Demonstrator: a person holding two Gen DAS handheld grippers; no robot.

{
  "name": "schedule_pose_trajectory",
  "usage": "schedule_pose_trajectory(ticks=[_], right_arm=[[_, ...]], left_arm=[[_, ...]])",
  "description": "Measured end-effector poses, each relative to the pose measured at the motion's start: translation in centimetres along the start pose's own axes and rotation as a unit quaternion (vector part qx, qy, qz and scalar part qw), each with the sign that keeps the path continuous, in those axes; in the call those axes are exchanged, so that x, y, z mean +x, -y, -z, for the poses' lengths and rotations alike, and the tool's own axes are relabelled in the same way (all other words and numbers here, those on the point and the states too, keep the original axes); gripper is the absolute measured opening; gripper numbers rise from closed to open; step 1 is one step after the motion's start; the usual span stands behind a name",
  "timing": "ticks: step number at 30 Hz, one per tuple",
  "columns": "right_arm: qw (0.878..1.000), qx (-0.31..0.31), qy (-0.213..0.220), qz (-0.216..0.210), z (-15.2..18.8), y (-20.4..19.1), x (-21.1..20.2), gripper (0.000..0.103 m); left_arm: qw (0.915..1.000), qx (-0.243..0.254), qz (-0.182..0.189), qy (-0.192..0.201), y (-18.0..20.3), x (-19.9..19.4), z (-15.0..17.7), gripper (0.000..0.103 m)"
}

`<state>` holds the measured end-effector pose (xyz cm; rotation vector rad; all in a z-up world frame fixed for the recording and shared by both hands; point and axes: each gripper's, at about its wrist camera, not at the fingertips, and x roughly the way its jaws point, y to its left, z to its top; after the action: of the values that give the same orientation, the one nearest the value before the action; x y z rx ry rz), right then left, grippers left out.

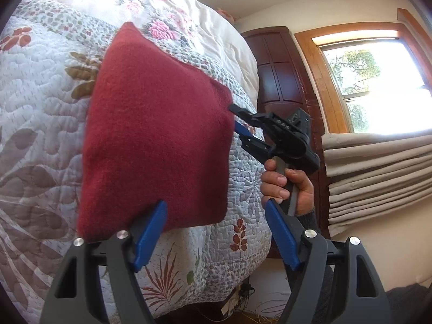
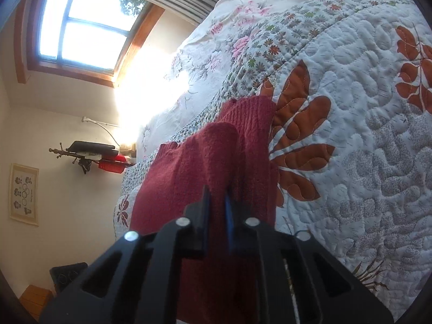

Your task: Fold small clothes

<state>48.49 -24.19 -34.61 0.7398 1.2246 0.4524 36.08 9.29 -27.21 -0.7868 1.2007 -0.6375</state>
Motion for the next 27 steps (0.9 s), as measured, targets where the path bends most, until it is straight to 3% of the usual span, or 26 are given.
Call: schedule_pose_trajectory(ticks=[7,10,13,15,17,20,21,22,25,27], right_arm=[[0.999,0.019,0.015,0.033,0.2,1.9,0.8,0.007],[0.999,0.019,0.020,0.036,0.2,1.5,0.6,0.007],[0.999,0.028,0.012,0.035,0.0,2.1,1.1,0.008],[0.999,0.034,0.005,0.023,0.2,2.4,1.1,0.011],[0.999,0.018,0.033,0.017,0.8,1.5,-0.9,0.019],[0.998,-0.024,0.063,0.017,3.1,-0.9,-4.1,0.022],[0.997,-0.038,0.061,0.005,4.3,-1.8,-4.7,0.030],[0.997,-0.052,0.050,-0.009,5.8,-2.6,-4.9,0.034],[0.995,-0.087,0.004,-0.044,9.9,-4.4,-3.8,0.034],[0.994,-0.095,-0.025,-0.041,11.6,-4.1,-2.3,0.034]], left_arm=[[0.9970,0.016,0.043,0.062,0.3,-3.9,-4.1,0.082],[0.9975,0.012,0.069,0.012,-1.4,-1.3,-5.2,0.082],[0.9972,-0.003,0.064,-0.038,-4.5,2.1,-4.5,0.079],[0.9966,-0.014,0.070,-0.042,-6.1,3.1,-4.0,0.075],[0.9954,-0.025,0.085,-0.037,-6.7,3.1,-4.0,0.075],[0.9946,-0.031,0.092,-0.036,-7.0,3.0,-4.0,0.075],[0.9945,-0.034,0.093,-0.037,-7.0,3.0,-3.9,0.075],[0.9944,-0.037,0.091,-0.037,-6.9,2.7,-4.0,0.075],[0.9941,-0.029,0.103,-0.020,-5.4,0.8,-3.9,0.075],[0.9928,-0.011,0.117,-0.021,-3.9,-0.2,-3.6,0.075]])
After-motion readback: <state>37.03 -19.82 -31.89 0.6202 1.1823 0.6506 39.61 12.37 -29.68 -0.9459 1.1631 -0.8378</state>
